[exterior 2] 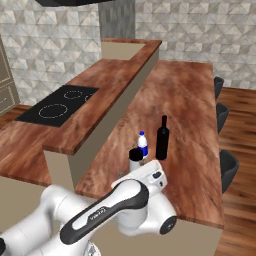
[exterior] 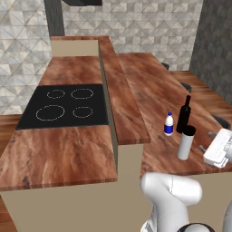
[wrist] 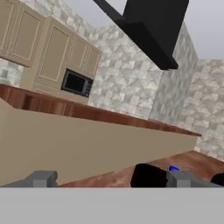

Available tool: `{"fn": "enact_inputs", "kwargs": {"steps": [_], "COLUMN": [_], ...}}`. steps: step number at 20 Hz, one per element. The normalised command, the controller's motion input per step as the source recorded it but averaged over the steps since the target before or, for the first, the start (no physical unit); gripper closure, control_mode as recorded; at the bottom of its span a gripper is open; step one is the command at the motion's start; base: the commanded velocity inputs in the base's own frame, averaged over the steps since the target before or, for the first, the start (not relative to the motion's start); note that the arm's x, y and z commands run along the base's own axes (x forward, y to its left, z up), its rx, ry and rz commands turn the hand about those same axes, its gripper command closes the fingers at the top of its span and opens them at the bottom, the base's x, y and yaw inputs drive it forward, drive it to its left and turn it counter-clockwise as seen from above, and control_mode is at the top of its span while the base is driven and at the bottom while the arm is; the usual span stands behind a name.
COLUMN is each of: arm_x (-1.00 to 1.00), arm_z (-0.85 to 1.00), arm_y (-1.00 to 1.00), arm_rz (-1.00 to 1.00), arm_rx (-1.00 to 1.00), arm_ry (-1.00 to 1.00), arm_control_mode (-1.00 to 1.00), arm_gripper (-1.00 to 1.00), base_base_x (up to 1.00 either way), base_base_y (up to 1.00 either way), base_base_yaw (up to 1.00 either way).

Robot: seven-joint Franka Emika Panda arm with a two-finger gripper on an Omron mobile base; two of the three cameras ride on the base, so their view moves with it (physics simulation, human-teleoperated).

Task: Move the drinks to the dining counter.

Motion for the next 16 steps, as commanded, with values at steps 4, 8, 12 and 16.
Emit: {"fn": "enact_inputs", "kwargs": {"steps": [4,8,12,16], "arm_x": [-0.01,0.00,0.00,0.00], "arm_z": [0.13,0.10,0.05,0.00], "arm_y": [0.47,0.45,0.24,0.00], "arm_rz": [0.00,0.00,0.00,0.00], "arm_rx": [-0.14,-0.13,-0.07,0.00], "arm_ry": [-0.14,-0.07,-0.03,0.00], "arm_control_mode": [-1.00,-1.00,1.00,1.00], "arm_gripper": [-1.00,-1.00,-1.00,-1.00], "base_base_x": [0.00,0.00,0.00,0.00], "base_base_y": [0.00,0.00,0.18,0.02], "base_base_yaw": [0.00,0.00,0.00,0.00]}}
